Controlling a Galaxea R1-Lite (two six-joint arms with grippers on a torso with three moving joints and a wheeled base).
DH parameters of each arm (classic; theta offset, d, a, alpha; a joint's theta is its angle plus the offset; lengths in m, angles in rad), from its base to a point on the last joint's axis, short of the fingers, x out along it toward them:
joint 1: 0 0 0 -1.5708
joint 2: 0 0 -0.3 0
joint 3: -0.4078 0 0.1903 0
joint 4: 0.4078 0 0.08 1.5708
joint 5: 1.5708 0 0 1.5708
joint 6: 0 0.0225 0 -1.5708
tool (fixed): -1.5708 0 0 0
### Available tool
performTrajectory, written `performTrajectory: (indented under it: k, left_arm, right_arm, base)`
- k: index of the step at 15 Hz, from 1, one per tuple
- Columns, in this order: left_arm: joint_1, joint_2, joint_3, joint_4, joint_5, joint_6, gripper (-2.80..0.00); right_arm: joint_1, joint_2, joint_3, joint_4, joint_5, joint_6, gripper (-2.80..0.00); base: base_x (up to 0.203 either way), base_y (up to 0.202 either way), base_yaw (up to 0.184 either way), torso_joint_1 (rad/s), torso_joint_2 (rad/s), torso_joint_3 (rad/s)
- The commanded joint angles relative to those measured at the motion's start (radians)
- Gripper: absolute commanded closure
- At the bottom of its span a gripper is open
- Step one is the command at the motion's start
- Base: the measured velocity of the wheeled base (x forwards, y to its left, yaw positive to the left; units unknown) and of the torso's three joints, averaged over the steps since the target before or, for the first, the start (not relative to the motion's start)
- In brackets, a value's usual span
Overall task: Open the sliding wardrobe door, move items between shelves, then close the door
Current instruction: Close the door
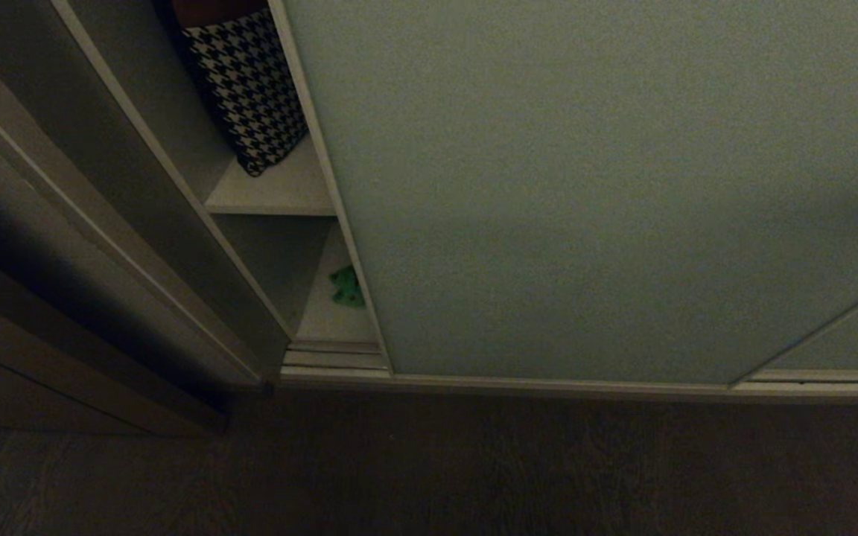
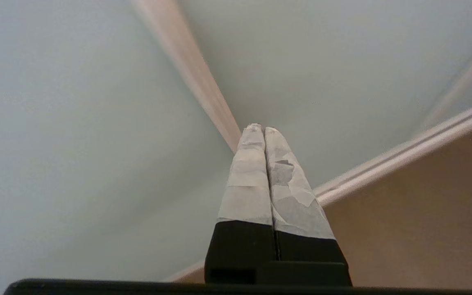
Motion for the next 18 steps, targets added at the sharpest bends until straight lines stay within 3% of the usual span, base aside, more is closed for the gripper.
performTrajectory:
  k: [1, 13, 18]
  left_arm:
    - [0.0, 0.0, 0.0, -0.001, 0.0, 0.001, 0.0]
    - [0.001, 0.0, 0.0, -0.001, 0.0, 0.001, 0.0]
    - [0.0, 0.0, 0.0, -0.001, 0.0, 0.001, 0.0]
  right_arm:
    - [0.001, 0.074, -0.023, -0.004, 0.036, 0.035, 0.0]
    - [0.181, 0.199, -0.022, -0.025, 0.03, 0.04, 0.0]
    - [0.216, 0.238, -0.024, -0.099, -0.041, 0.042, 0.0]
  base:
    - [0.0, 0.0, 0.0, 0.0, 0.0, 0.0]
    - [0.0, 0.0, 0.0, 0.0, 0.0, 0.0]
    - [0.0, 0.0, 0.0, 0.0, 0.0, 0.0]
